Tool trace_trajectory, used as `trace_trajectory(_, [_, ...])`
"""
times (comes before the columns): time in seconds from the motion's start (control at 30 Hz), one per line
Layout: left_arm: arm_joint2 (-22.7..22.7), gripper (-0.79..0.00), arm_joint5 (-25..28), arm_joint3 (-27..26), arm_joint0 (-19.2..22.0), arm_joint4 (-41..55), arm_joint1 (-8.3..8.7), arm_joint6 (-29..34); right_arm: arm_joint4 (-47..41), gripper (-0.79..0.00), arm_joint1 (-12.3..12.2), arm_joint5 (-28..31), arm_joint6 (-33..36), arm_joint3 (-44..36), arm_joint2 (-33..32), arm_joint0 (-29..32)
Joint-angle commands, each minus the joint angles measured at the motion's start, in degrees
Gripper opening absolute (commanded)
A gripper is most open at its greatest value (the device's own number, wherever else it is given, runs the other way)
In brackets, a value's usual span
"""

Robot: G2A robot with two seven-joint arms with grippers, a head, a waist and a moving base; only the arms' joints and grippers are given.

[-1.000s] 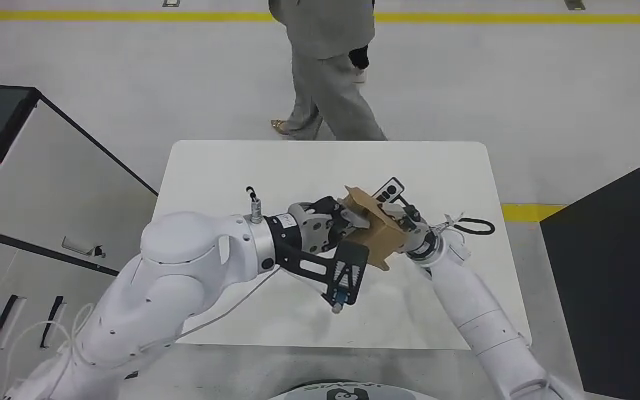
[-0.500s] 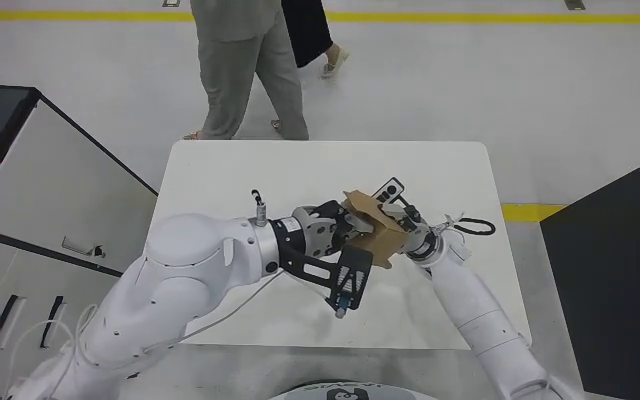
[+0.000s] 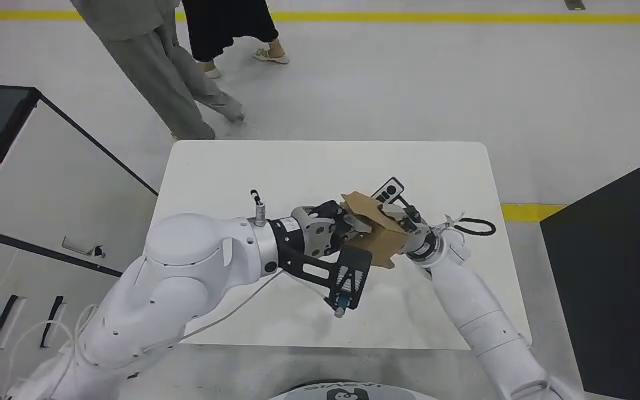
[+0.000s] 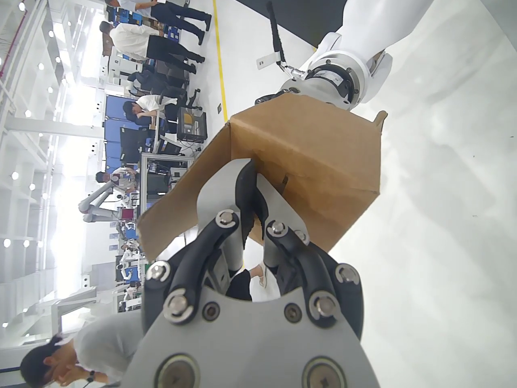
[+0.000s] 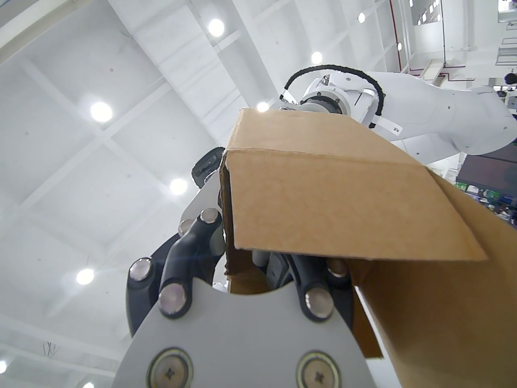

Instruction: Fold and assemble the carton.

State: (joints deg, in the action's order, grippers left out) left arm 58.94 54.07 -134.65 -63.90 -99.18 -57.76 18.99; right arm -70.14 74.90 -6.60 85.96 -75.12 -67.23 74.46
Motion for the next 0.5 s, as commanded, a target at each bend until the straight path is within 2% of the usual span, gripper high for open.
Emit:
trace_trajectory(0.0, [-0.1,-0.785,-0.1,0.0,0.0,-0.1,-0.02,0.0,0.0,-0.785,0.0,0.0,0.0,0.0,0.0,0.0])
trace_trajectory(0.47, [0.6,-0.785,-0.3,0.0,-0.1,0.3,0.00,0.5,-0.2,-0.785,0.0,0.2,-0.6,0.2,-0.1,0.1])
